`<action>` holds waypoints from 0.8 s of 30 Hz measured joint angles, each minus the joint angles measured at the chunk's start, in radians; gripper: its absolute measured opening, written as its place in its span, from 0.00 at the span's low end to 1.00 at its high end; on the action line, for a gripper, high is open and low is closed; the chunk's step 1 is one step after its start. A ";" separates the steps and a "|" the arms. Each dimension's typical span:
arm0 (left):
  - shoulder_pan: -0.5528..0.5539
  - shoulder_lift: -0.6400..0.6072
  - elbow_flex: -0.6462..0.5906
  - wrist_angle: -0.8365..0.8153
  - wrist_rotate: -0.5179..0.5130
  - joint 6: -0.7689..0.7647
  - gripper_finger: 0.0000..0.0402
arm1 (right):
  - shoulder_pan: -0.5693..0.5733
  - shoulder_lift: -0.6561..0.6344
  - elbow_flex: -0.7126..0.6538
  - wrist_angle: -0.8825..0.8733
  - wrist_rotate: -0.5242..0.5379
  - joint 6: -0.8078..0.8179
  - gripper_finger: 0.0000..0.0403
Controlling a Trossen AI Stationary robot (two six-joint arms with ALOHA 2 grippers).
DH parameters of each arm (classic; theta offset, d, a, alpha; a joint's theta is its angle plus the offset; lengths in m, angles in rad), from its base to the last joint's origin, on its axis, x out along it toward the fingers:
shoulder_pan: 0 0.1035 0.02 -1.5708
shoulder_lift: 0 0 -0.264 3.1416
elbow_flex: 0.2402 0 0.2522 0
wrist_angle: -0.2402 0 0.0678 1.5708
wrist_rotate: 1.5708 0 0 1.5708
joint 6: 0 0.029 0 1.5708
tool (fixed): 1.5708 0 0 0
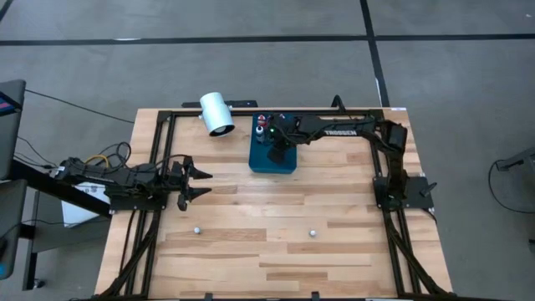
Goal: Pick & Place food coloring
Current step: Put the small violet food coloring bottle into the blue bin
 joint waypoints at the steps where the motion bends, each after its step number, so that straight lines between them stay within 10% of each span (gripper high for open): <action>1: 0.000 0.000 0.000 0.000 0.000 0.000 0.58 | 0.007 0.013 0.001 0.003 0.000 0.001 0.18; 24: 0.000 0.000 0.000 0.000 0.008 -0.015 0.58 | -0.047 0.089 -0.008 0.033 -0.054 -0.029 0.18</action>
